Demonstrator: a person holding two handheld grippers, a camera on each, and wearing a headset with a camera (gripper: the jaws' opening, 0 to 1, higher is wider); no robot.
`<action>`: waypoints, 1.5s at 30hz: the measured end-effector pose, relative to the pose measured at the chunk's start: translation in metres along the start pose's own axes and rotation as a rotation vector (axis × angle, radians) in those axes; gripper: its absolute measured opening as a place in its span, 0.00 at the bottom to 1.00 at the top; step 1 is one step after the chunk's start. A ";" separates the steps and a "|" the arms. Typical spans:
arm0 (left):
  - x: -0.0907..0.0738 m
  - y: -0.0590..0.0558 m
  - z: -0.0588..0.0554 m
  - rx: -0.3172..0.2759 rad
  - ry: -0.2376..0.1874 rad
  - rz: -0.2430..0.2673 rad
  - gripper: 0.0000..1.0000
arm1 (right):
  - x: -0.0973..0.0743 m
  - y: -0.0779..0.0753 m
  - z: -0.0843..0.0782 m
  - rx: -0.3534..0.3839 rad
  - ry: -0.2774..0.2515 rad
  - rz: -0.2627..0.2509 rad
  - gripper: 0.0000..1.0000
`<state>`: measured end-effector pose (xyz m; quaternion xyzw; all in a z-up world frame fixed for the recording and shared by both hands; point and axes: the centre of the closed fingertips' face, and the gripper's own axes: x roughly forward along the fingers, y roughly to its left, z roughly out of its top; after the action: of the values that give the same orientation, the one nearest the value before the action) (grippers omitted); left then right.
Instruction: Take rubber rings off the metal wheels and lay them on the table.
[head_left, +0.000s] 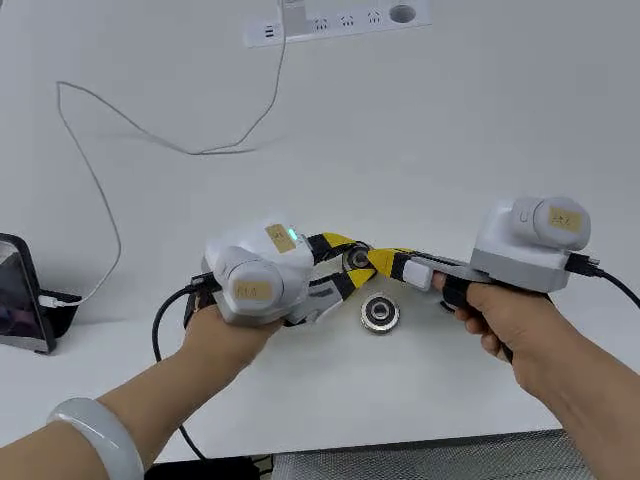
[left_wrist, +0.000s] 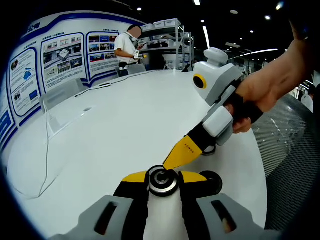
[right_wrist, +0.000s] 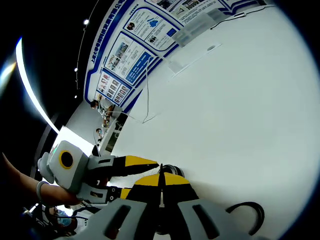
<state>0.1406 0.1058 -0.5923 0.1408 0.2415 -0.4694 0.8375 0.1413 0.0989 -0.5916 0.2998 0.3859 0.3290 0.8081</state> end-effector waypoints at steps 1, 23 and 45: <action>0.000 0.000 0.000 0.002 0.001 0.000 0.25 | 0.000 0.000 0.000 0.001 -0.001 0.001 0.02; -0.008 0.000 -0.006 -0.011 -0.003 0.018 0.44 | -0.006 0.020 0.000 0.015 -0.020 0.050 0.02; -0.021 -0.007 -0.004 -0.047 -0.060 0.001 0.55 | -0.043 0.043 0.003 0.033 -0.070 0.107 0.02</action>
<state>0.1246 0.1193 -0.5842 0.1072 0.2269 -0.4672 0.8478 0.1104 0.0915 -0.5404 0.3445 0.3462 0.3547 0.7973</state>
